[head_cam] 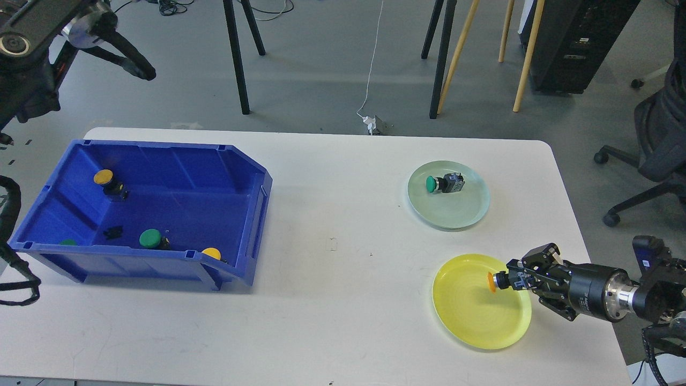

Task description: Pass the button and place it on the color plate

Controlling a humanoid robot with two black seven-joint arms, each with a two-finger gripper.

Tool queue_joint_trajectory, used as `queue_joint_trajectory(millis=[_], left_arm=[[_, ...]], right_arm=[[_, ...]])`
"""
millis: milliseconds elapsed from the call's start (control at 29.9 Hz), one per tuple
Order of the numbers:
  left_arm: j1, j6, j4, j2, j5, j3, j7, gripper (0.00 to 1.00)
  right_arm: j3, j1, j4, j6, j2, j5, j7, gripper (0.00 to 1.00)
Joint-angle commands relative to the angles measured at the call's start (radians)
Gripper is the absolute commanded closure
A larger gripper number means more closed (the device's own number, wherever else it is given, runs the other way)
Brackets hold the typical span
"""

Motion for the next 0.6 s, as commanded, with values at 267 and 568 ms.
queue_joint_trajectory(millis=[267, 568], left_arm=[[-0.008, 0.000, 0.000, 0.005, 0.000, 0.000, 0.003, 0.01], [-0.029, 0.000, 0.000, -0.004, 0.000, 0.000, 0.006, 0.01]], right_arm=[[0.045, 0.011, 0.025, 0.002, -0.002, 0.012, 0.005, 0.09], [0.148, 0.000, 0.013, 0.015, -0.226, 0.114, 0.021, 0.06]])
